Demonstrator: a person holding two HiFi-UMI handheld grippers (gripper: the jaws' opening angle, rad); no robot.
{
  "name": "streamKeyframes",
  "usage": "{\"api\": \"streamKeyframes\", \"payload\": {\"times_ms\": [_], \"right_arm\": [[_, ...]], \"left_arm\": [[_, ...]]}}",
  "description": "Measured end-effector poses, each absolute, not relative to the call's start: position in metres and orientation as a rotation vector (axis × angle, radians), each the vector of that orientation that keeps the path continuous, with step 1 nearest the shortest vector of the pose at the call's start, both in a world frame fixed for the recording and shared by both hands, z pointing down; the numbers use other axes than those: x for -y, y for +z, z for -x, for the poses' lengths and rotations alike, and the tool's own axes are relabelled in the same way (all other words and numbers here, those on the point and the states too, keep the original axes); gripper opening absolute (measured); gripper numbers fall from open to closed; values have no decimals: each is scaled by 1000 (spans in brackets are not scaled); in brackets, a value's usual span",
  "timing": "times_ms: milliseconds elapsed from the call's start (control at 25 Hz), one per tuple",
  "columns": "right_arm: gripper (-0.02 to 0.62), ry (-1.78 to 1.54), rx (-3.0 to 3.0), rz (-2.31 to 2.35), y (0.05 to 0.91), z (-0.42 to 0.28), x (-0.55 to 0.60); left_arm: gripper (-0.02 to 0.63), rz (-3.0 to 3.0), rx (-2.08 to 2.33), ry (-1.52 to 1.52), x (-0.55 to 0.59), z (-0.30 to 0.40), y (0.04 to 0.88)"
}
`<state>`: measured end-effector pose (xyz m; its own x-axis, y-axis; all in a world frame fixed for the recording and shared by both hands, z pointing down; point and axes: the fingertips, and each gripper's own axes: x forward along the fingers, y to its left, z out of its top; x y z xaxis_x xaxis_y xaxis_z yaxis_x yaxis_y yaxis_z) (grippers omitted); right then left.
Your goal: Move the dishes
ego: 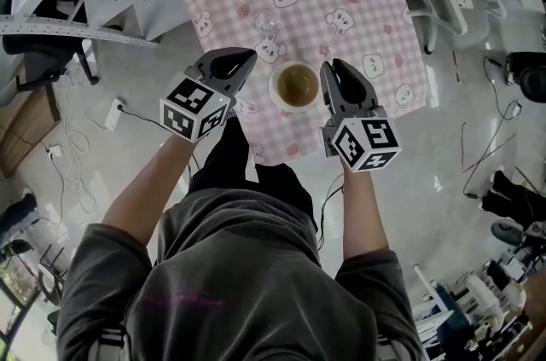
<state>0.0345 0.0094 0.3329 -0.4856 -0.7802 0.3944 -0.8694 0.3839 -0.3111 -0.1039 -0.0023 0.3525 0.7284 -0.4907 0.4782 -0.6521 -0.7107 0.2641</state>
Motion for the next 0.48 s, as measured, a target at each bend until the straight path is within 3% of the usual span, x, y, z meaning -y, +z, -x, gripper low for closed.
{"api": "streamKeyframes", "payload": {"times_ms": [480], "right_arm": [[68, 703, 2427, -1380, 368, 25, 20]], "left_arm": [[2, -2467, 881, 508, 20, 148, 375]]}}
